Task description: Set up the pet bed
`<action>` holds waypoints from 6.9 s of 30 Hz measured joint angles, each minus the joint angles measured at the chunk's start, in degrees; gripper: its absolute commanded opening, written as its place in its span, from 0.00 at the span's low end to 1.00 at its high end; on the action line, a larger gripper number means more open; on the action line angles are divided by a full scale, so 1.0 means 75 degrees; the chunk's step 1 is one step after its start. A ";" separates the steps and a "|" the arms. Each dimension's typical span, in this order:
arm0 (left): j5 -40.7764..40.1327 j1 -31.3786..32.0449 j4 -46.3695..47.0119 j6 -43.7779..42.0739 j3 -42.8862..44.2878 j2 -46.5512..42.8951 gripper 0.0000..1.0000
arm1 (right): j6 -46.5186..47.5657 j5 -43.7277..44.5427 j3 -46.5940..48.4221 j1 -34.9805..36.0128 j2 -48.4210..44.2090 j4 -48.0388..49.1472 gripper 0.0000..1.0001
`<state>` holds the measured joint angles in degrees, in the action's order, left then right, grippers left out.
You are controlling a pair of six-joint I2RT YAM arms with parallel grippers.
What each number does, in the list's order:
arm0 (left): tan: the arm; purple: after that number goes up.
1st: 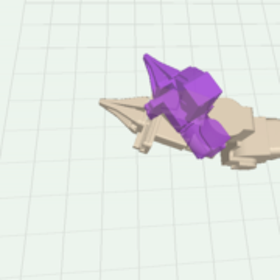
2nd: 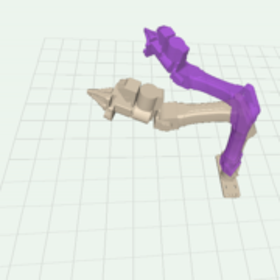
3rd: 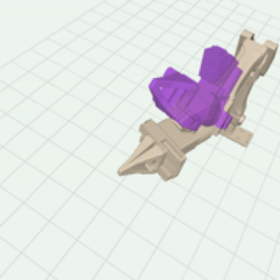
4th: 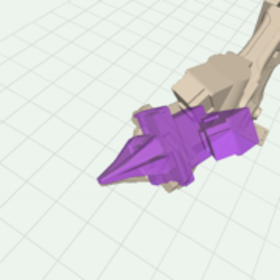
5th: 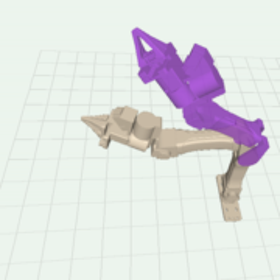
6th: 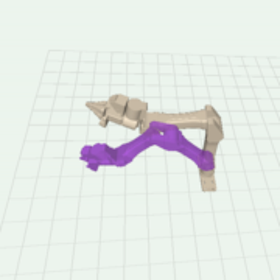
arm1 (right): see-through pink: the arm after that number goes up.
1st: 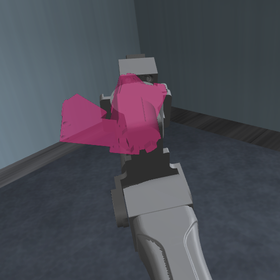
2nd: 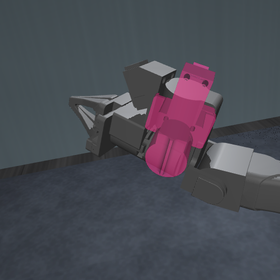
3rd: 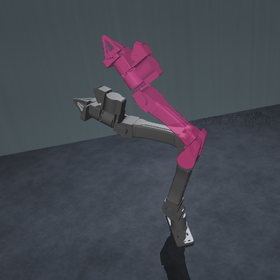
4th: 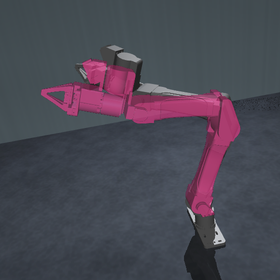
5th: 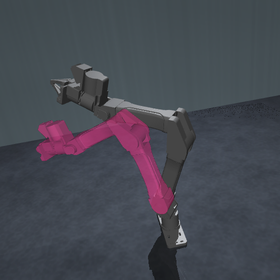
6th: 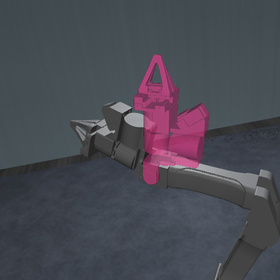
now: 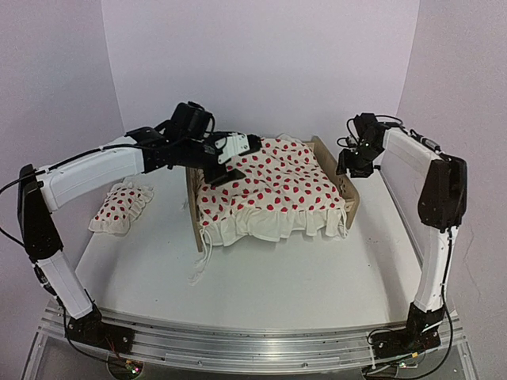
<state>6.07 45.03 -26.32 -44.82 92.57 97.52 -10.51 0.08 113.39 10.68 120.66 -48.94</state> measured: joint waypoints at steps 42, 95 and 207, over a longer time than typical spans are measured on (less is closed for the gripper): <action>0.0986 -0.3411 -0.0441 -0.1224 -0.0106 -0.1619 0.72 | -0.2973 -0.0472 -0.5377 0.3084 -0.5480 0.0503 0.41; 0.1534 0.0477 -0.1547 0.1063 0.1755 0.1665 0.00 | -0.2338 0.0924 -0.7940 0.6117 -0.6362 0.3961 0.24; 0.2054 0.0021 -0.1015 -0.0306 0.0825 0.0951 0.00 | -0.0767 0.0828 -0.6278 0.5213 -0.4455 0.4974 0.26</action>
<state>21.47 45.19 -33.93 -47.11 98.76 104.65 -16.26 6.29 66.30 49.78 87.25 -11.64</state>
